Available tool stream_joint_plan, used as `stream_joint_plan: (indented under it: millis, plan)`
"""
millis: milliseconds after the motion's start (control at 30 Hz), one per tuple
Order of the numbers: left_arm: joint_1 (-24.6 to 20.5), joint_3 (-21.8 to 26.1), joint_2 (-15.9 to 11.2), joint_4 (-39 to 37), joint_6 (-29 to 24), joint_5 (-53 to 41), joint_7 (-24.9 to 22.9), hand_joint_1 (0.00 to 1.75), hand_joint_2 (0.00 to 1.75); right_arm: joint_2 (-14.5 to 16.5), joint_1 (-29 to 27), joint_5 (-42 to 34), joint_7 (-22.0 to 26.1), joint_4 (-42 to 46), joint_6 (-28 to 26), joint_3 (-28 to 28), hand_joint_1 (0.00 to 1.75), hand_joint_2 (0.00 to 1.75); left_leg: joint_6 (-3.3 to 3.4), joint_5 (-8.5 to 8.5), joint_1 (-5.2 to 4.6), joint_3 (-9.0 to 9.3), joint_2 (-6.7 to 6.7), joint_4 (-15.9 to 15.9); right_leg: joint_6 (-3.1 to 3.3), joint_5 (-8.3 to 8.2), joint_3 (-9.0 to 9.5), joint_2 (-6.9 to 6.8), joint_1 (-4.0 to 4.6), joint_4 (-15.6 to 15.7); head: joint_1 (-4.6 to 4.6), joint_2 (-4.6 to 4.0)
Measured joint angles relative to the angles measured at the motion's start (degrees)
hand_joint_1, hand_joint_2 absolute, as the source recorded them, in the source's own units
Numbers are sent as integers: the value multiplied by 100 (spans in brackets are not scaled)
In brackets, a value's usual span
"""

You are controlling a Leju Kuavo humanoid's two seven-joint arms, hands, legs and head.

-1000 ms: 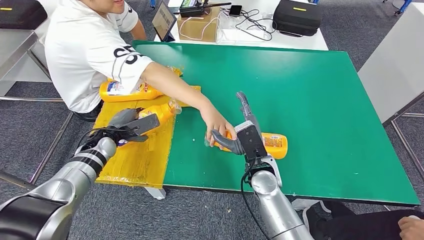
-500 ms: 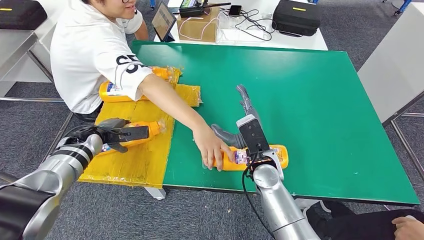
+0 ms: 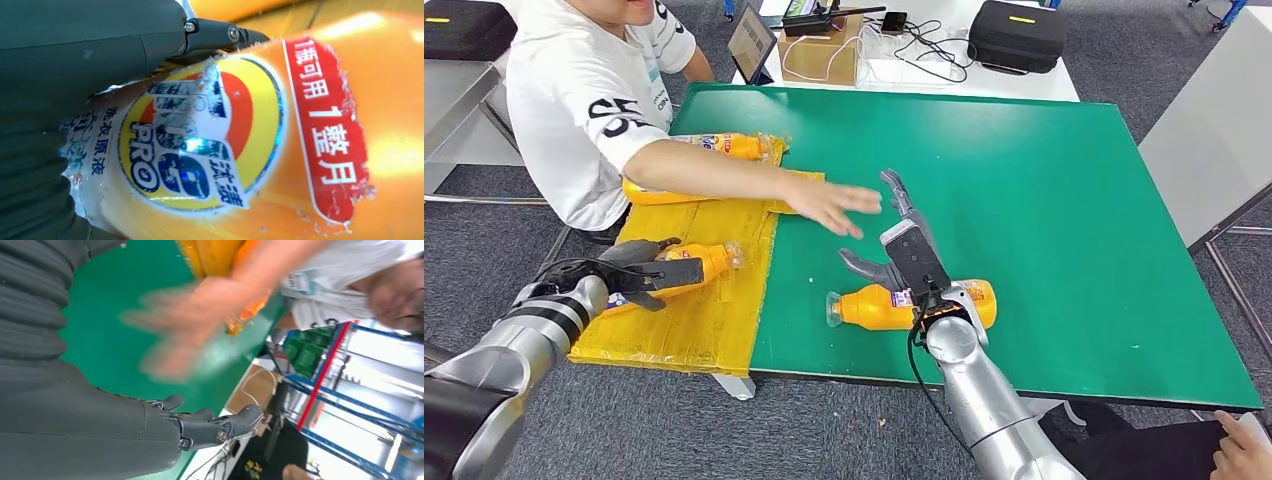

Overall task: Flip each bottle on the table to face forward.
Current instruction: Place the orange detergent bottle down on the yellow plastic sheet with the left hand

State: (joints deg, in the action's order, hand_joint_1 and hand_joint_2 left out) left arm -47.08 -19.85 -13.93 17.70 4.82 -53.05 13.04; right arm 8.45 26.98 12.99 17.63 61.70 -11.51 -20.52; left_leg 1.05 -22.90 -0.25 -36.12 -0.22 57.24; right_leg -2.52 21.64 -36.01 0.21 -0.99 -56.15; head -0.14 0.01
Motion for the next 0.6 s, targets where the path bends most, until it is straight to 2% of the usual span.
stream_joint_plan:
  millis: [33,167,233,367,500,600]
  plan:
    - [47,56,-3,2,-181,93,76,0,175,-12,9,25,-21,-41,3,-22,0,0,0,0,0,0,0,0,0,0,0,0,0,0,0,0]
    - [256,435,-2,37,-863,577,410,0,175,-47,13,83,-62,-156,-2,-71,0,0,0,0,0,0,1,0,1,1,-2,0,0,1,0,0]
    - [337,649,4,64,-1014,731,524,0,175,-57,13,95,-66,-199,-3,-76,0,0,0,0,0,0,0,0,1,1,-2,0,0,1,0,-1]
    - [453,994,19,132,-1179,1042,834,0,0,-66,12,140,-76,-266,-5,-85,0,175,0,0,-1,0,-1,1,1,1,-2,0,-2,2,-1,0]
    - [565,1421,55,222,-1028,1476,1282,0,0,-82,12,263,-154,-349,-5,-100,0,175,0,0,-2,-1,-9,1,1,3,-1,-2,-2,2,0,-1]
    - [670,1702,81,323,-973,1703,1570,0,131,-94,12,351,-211,-445,-4,-124,0,175,0,0,-1,-1,-12,1,2,3,0,-3,-2,2,0,-1]
